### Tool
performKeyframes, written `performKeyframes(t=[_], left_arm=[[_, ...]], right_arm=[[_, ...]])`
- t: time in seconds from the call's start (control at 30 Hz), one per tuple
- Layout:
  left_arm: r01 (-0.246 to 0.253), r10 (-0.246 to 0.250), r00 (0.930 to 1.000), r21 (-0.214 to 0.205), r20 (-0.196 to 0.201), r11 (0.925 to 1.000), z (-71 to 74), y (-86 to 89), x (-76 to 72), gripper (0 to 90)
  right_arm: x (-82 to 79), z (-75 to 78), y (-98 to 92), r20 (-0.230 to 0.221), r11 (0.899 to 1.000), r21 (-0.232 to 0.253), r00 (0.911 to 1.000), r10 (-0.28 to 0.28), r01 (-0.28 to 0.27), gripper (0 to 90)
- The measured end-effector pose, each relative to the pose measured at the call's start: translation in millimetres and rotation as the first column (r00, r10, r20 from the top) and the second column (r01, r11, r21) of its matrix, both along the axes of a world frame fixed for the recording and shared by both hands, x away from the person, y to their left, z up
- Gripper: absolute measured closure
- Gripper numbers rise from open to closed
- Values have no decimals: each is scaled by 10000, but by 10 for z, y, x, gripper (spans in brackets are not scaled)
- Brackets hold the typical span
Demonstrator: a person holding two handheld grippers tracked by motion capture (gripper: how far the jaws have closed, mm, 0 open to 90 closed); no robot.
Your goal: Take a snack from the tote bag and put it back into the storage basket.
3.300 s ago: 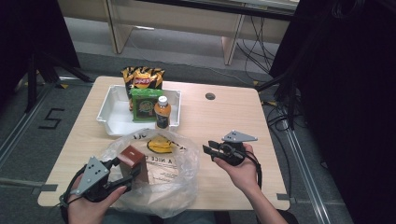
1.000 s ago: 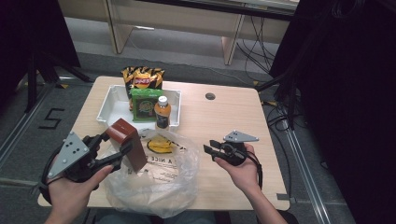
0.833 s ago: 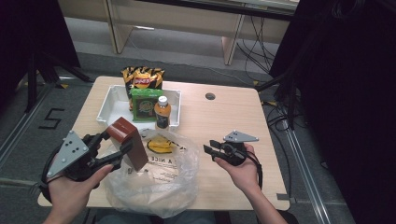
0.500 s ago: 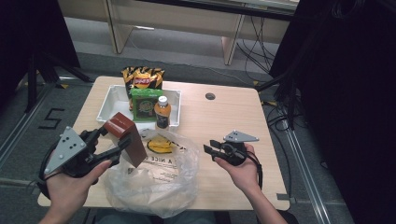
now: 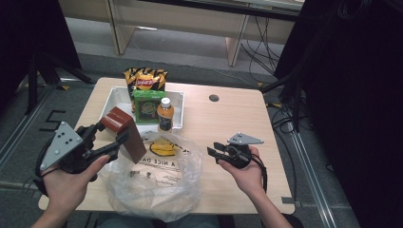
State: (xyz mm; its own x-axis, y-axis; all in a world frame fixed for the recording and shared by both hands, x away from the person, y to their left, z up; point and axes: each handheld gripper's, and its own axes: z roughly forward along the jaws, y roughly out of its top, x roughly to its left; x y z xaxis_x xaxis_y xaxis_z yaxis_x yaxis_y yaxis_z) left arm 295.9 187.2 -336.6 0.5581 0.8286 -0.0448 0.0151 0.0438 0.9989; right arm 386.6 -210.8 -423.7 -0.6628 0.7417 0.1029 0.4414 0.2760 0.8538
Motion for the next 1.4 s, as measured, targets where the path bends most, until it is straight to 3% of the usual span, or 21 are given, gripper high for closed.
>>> performKeyframes(t=[0.2, 0.23, 0.3, 0.5, 0.53, 0.6, 0.93, 1.0, 1.1, 1.37, 1.4], left_arm=[[-124, 124, 9999, -23, 92, 9999, 32, 32, 32, 379], [-136, 137, 9999, -33, 87, 9999, 34, 34, 34, 379], [-164, 164, 9998, -37, 77, 9999, 36, 40, 40, 379], [-244, 244, 9997, -37, 91, 9997, 47, 47, 72, 379], [-244, 244, 9997, -36, 94, 9997, 51, 48, 88, 379], [-266, 267, 9996, -32, 85, 9996, 56, 49, 103, 379], [-481, 481, 9988, -9, 82, 9988, 82, 89, 207, 379], [-526, 526, 9986, -14, 99, 9986, 90, 96, 228, 379], [-619, 619, 9980, -34, 106, 9981, 108, 112, 275, 379], [-752, 753, 9971, -92, 99, 9971, 133, 126, 363, 379], [-801, 801, 9967, -80, 83, 9968, 141, 135, 388, 379]], right_arm=[[-16, -3, 16, -272, 9998, 168, 9996, -88, 92, 631], [2, 1, -2, 27, 10000, -54, 10000, 12, -12, 631], [-3, -4, 8, -9, 10000, 56, 10000, -35, 35, 630], [-18, 6, 14, -349, 9997, 182, 9993, -124, 131, 630], [-8, -6, 12, -138, 9999, 125, 9999, -65, 66, 630], [-18, -1, 15, -329, 9999, 151, 9994, -76, 81, 630], [7, -1, -12, 172, 10000, -84, 9998, 28, -26, 629], [-9, -3, 4, -78, 9999, 85, 10000, -59, 60, 630], [7, 4, -19, 110, 9999, -156, 9999, 34, -32, 628], [4, -5, -7, 20, 10000, -1, 10000, 24, -24, 627], [6, 5, -22, 80, 9998, -182, 10000, 38, -36, 627]])
